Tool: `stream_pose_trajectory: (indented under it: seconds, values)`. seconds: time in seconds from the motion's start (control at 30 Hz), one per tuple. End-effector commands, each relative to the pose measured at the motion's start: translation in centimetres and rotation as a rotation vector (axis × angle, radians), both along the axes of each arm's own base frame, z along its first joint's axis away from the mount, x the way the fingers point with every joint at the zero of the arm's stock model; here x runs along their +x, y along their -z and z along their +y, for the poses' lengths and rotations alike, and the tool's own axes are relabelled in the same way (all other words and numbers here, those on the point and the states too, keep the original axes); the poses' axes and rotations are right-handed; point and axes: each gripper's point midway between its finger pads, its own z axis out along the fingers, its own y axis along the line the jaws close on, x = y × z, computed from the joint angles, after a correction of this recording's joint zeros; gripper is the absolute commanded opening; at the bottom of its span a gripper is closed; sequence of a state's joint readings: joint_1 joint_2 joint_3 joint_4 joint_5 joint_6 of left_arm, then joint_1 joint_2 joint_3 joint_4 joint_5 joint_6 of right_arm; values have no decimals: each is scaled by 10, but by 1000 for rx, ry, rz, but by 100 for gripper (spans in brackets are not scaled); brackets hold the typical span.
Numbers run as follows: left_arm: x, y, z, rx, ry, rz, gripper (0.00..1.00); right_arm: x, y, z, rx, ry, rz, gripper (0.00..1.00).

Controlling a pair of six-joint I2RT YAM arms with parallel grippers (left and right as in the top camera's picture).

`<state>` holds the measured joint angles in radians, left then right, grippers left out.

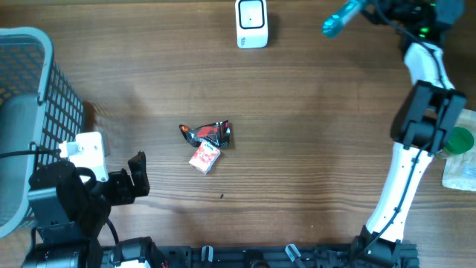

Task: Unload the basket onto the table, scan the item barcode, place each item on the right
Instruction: 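Carry the bottle to the right table edge and release it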

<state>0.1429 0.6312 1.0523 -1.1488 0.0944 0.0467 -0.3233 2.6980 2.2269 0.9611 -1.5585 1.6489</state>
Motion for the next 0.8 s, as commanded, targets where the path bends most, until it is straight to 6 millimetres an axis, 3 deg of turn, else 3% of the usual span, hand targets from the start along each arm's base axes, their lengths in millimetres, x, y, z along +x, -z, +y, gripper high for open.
stream_pose_trajectory:
  seconds: [0.0, 0.17, 0.27, 0.37, 0.47, 0.5, 0.53, 0.63, 0.77]
  values:
    - [0, -1, -2, -10, 4, -4, 100, -10, -46, -33, -26, 56, -64, 22]
    - [0, -1, -2, -10, 4, -5, 100, -13, -31, -84, 31, 126, 99, 17]
    - [0, -1, -2, -10, 4, -4, 100, -15, -41, -90, 45, 157, 101, 16]
    - [0, -1, -2, -10, 4, -4, 100, -2, -46, -98, 98, 237, 94, 16]
    - [0, -1, -2, -10, 4, -4, 100, 39, -9, -116, 124, 445, 172, 18]
    - [0, -1, -2, -10, 4, -4, 100, 48, 11, -120, 107, 514, 232, 20]
    - [0, -1, -2, -10, 4, -5, 100, 58, 45, -119, 33, 604, 300, 20]
    - [0, -1, -2, -10, 3, -5, 100, 66, 87, -95, -134, 668, 350, 20]
    - [0, -1, -2, -10, 4, -4, 100, 66, 111, -69, -233, 675, 413, 19]
